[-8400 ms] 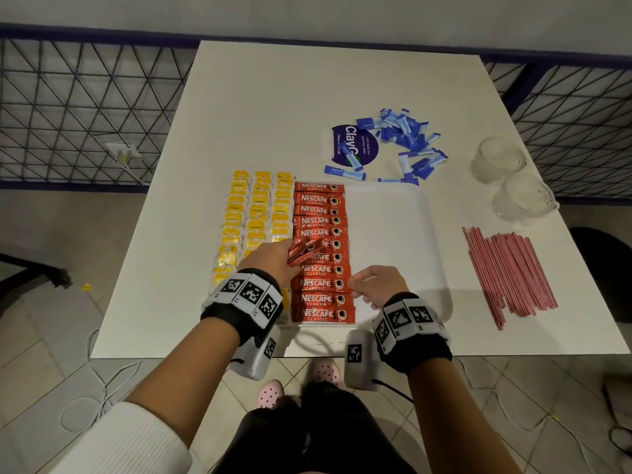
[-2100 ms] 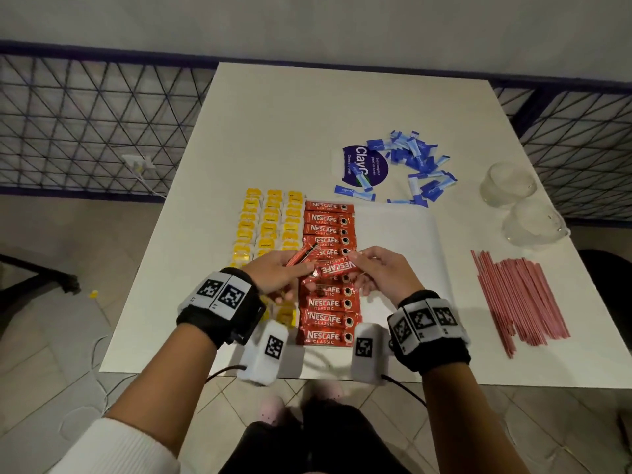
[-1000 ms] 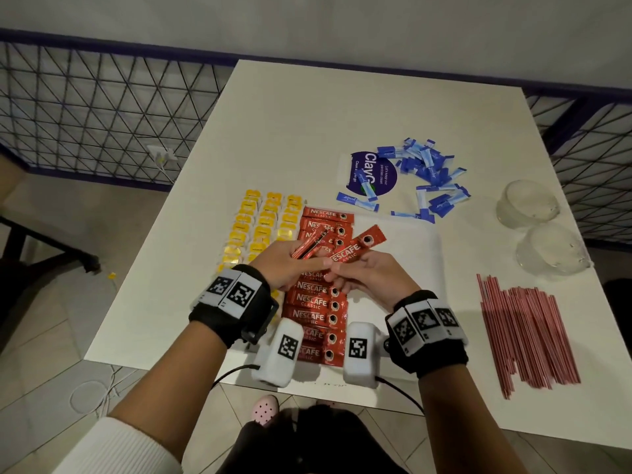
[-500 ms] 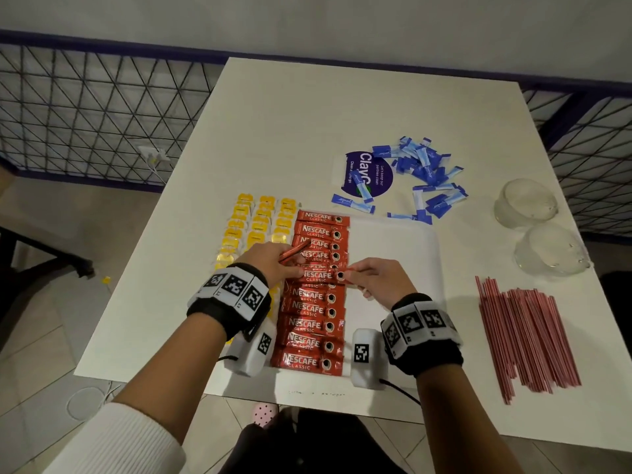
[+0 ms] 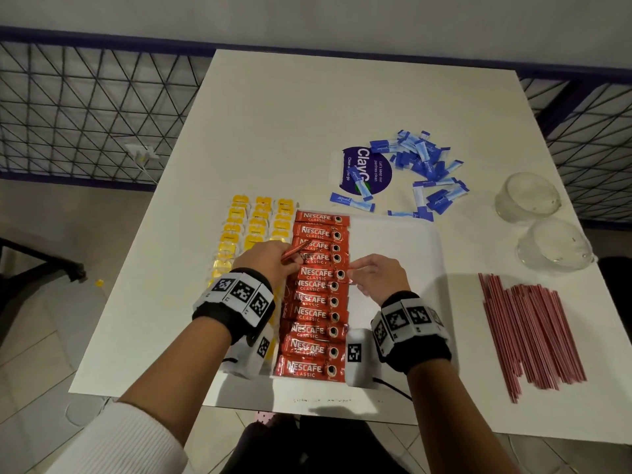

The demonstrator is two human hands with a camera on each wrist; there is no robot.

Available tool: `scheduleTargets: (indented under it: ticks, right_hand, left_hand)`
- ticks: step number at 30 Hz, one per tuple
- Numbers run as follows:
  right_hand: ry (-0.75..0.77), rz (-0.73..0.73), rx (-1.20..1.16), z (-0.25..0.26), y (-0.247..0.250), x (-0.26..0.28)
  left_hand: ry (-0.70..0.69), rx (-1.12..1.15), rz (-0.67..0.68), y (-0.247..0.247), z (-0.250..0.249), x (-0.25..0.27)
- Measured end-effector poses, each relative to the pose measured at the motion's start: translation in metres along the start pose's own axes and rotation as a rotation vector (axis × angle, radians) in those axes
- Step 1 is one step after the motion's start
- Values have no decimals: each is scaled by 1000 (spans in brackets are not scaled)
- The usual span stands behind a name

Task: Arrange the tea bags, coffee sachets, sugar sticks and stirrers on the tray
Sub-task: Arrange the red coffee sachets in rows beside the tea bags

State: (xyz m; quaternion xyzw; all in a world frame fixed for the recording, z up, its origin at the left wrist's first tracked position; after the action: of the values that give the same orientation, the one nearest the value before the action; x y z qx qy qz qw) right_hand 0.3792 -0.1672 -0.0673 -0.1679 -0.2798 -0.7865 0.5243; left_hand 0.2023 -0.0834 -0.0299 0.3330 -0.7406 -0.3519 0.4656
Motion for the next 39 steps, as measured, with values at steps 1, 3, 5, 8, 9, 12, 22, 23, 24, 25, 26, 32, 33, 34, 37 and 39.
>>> scheduleTargets:
  ticks: [1, 3, 5, 8, 9, 12, 22, 23, 24, 25, 26, 32, 33, 34, 37, 39]
  right_hand:
    - [-4, -1, 18, 1, 0, 0]
    - [-3, 1, 35, 3, 1, -1]
    - [9, -9, 24, 7, 2, -2]
    - [36, -20, 63, 13, 1, 0]
    - [36, -18, 70, 12, 0, 1]
    - [25, -14, 96, 8, -4, 3]
    - [9, -50, 92, 8, -2, 6]
    - [8, -52, 95, 8, -2, 6]
    - [7, -53, 100, 9, -1, 7]
    - [10, -56, 109, 10, 0, 8]
    - [21, -63, 115, 12, 3, 8]
    - [174, -9, -36, 38, 3, 21]
    - [192, 54, -62, 42, -4, 25]
    - [203, 118, -81, 45, -11, 30]
    - [219, 209, -76, 47, -23, 41]
    - [185, 197, -104, 42, -20, 44]
  left_hand:
    - [-5, -14, -2, 0, -1, 0]
    - [-18, -24, -19, 2, -3, 0]
    - [-32, -24, -50, 6, -5, 0]
    - [-40, -67, -68, 9, -6, -1]
    - [-42, -92, -70, 9, -6, -2]
    - [-65, -182, -85, 7, -8, -2]
    - [-117, -299, -85, 0, -11, -3]
    - [-114, -296, -86, 1, -10, -3]
    - [-109, -289, -88, 2, -10, -3]
    - [-103, -281, -96, 4, -9, -2]
    - [-98, -269, -110, 7, -9, -2]
    - [-155, -103, -75, 10, -20, 6]
    - [-184, -65, -24, 5, -24, 8]
    - [-216, -36, 26, -1, -29, 11]
    - [-281, 48, 109, -11, -42, 20]
    - [-277, 151, 117, -11, -44, 24]
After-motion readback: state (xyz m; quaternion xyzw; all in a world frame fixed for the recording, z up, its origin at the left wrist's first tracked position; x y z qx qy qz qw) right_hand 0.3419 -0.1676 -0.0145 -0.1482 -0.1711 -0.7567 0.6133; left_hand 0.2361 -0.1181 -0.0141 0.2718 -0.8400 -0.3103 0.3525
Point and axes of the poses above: each hand's wrist, its own x-axis away from the middle knuckle, its own y-axis out of the back of the hand, z = x × y, the point moved 10 cm from there along -x, towards the middle knuckle, and after that the axes turned 10 degrees about -x, right-handed, at the moved point
